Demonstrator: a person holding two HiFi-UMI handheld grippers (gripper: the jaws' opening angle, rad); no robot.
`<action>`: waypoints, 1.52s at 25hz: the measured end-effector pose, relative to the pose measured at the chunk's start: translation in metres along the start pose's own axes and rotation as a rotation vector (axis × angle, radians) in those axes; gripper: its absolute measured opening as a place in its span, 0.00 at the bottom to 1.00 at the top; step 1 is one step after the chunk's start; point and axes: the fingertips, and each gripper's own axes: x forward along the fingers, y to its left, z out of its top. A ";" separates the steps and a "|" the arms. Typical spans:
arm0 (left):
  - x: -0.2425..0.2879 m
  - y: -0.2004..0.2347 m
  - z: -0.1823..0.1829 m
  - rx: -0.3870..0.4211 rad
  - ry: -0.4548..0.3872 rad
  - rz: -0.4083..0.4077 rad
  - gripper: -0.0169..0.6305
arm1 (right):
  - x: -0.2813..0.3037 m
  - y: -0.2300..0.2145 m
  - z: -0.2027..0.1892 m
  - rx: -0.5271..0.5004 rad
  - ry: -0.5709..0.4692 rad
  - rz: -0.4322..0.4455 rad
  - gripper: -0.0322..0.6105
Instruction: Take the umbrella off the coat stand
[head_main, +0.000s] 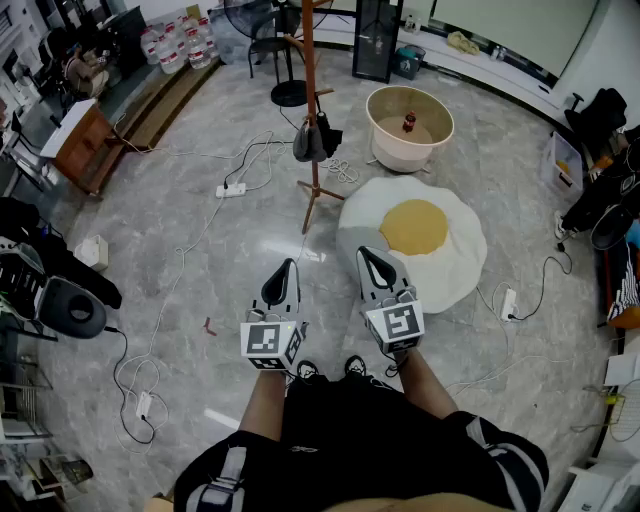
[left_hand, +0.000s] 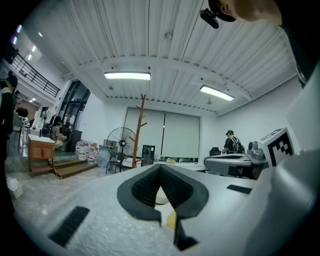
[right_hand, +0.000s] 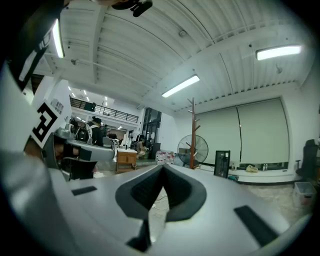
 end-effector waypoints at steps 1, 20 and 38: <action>-0.003 0.002 -0.001 -0.003 0.006 -0.001 0.02 | -0.001 0.006 -0.001 0.007 0.005 0.002 0.06; -0.033 0.053 -0.043 -0.020 0.117 -0.102 0.02 | 0.010 0.074 -0.028 0.036 0.086 -0.020 0.28; 0.006 0.101 -0.061 -0.034 0.172 -0.095 0.02 | 0.059 0.033 -0.053 0.084 0.142 -0.071 0.46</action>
